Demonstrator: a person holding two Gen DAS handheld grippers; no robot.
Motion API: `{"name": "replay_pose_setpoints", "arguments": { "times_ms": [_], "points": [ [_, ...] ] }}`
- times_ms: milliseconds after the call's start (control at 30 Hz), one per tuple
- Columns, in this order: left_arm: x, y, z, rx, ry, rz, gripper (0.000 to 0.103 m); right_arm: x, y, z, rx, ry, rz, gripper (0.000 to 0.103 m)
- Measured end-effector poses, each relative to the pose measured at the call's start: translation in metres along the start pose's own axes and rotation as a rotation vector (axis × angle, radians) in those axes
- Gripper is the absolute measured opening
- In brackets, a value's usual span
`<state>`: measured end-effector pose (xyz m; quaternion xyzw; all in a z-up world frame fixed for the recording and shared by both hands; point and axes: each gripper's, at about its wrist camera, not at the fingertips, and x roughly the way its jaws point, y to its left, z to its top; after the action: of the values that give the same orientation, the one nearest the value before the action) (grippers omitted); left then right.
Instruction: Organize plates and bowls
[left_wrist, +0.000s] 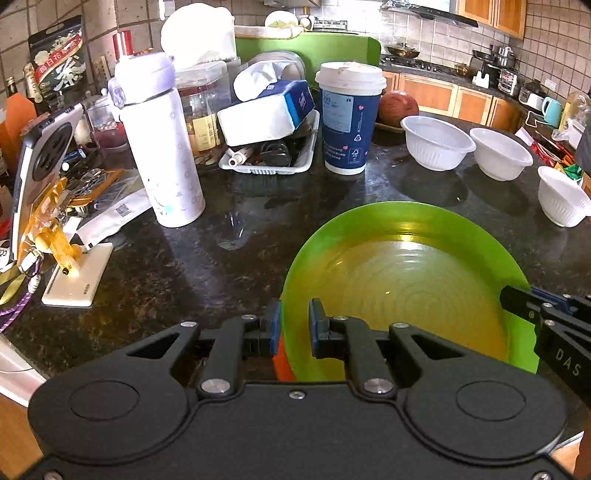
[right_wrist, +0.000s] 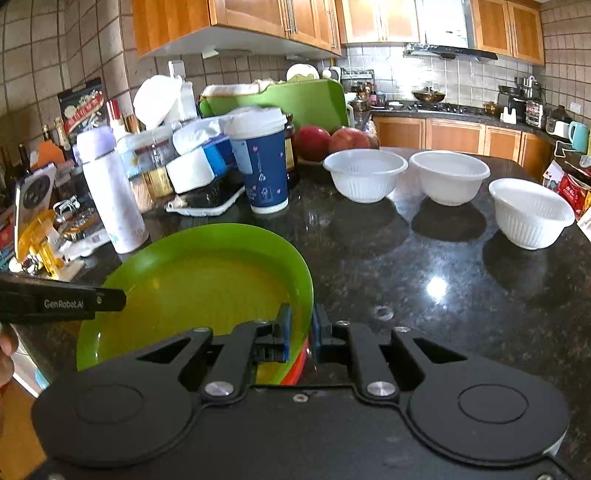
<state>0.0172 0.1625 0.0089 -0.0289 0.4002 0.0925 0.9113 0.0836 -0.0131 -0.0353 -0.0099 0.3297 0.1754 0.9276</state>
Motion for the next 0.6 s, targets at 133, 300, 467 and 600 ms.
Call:
{"name": "replay_pose_setpoints", "arguments": {
  "times_ms": [133,300,467,600],
  "points": [
    [0.007,0.009,-0.003,0.008,0.013,-0.03,0.02,0.006,0.008,-0.002,0.01,0.013,-0.026,0.013],
    [0.011,0.014,-0.006,0.024,0.01,-0.047,0.02,0.009,0.016,-0.007,0.003,0.027,-0.052,0.013],
    [0.014,0.016,-0.009,0.045,0.007,-0.05,0.02,0.013,0.02,-0.01,0.007,0.031,-0.07,0.013],
    [0.018,0.018,-0.01,0.054,0.014,-0.058,0.02,0.013,0.022,-0.01,0.004,0.024,-0.086,0.013]
  ]
}}
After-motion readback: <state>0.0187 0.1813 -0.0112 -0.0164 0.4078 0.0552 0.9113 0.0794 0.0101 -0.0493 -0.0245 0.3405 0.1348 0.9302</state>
